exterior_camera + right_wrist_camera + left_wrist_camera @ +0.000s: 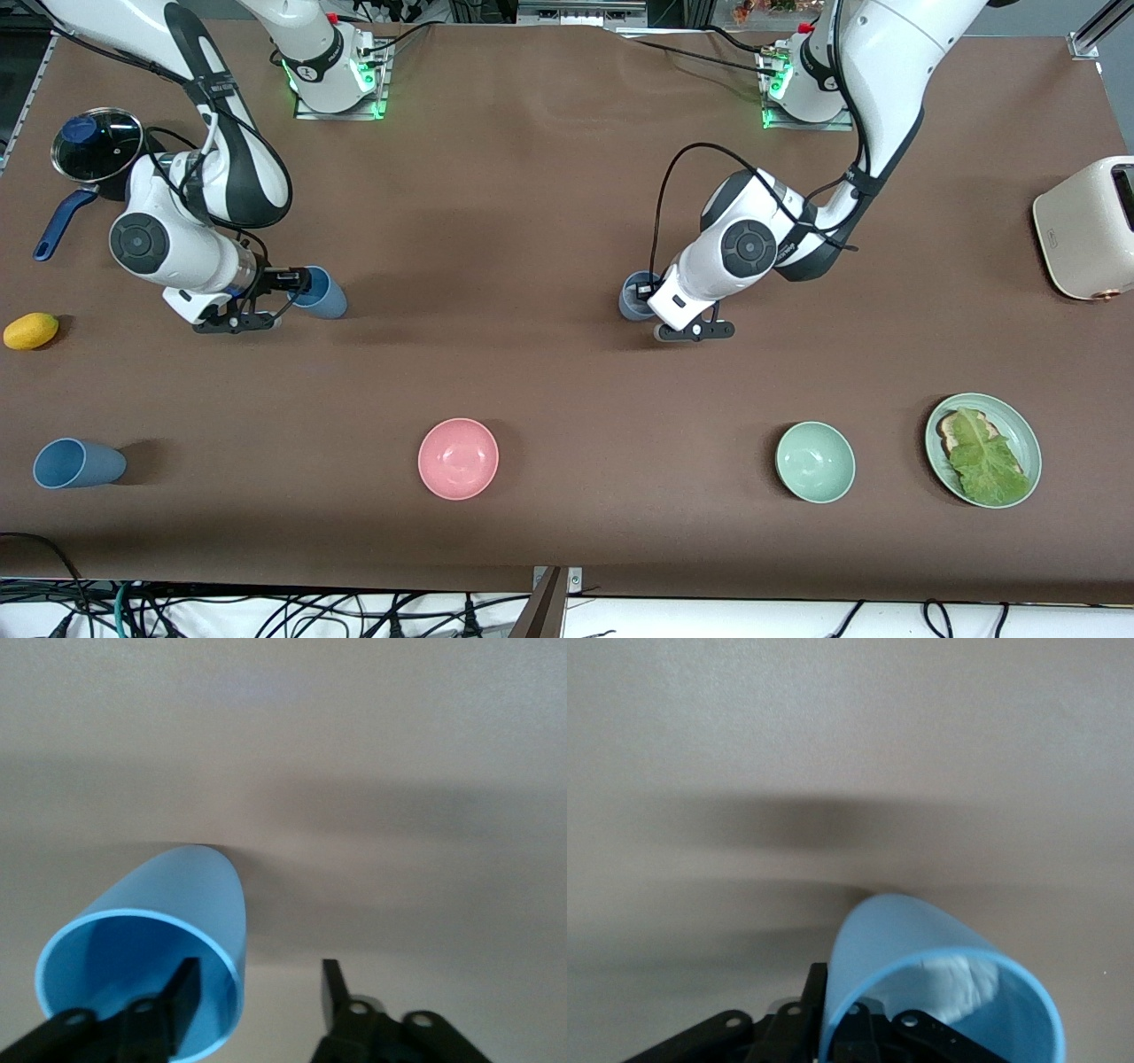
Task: Stack blue cups with both arms
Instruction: 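Set the white-lined cup mid-table with the left gripper while the right gripper lifts its cup, then carry the blue cup over the placed cup while the left gripper withdraws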
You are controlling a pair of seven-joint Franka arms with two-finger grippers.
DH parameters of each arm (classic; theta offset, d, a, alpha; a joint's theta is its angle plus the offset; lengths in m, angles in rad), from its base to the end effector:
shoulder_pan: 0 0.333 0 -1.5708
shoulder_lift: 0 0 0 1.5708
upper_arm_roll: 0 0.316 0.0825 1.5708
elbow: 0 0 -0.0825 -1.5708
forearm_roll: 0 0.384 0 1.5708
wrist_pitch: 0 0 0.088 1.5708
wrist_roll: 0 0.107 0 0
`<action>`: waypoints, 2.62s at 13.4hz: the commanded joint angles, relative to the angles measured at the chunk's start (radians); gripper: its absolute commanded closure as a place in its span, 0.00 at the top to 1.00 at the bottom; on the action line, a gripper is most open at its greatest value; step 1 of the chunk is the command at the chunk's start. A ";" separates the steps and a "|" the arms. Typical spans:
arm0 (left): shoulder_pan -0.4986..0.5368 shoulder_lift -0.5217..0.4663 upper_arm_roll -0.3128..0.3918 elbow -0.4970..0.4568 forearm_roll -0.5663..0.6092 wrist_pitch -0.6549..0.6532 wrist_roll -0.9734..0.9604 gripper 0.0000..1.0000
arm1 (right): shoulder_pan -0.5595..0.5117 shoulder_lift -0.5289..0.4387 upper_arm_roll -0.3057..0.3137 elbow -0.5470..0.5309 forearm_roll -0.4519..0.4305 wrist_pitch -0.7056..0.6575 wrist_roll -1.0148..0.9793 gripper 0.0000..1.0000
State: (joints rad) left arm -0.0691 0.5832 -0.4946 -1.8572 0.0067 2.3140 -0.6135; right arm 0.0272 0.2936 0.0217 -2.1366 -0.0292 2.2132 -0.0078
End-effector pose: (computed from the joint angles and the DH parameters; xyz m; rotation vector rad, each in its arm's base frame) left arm 0.5464 -0.3234 0.2335 2.9385 0.1581 -0.2878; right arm 0.5459 0.0258 0.2512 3.1016 0.1187 -0.3373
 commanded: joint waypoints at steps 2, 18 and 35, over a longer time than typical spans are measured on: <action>-0.003 -0.028 -0.001 0.026 0.004 -0.027 -0.008 1.00 | -0.006 0.002 0.009 -0.006 -0.009 -0.010 0.000 0.00; 0.280 -0.397 0.002 0.339 -0.002 -0.847 0.519 1.00 | 0.241 0.145 0.258 0.522 0.092 -0.355 0.858 0.00; 0.100 -0.614 0.424 0.165 -0.014 -0.739 0.752 1.00 | 0.599 0.506 0.267 1.021 0.134 -0.124 1.523 0.00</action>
State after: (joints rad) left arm 0.0286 -0.0545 -0.0742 -1.7401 0.0065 1.6053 0.1224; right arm 0.6190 0.7704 0.2859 -1.1643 0.0903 2.0812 1.4927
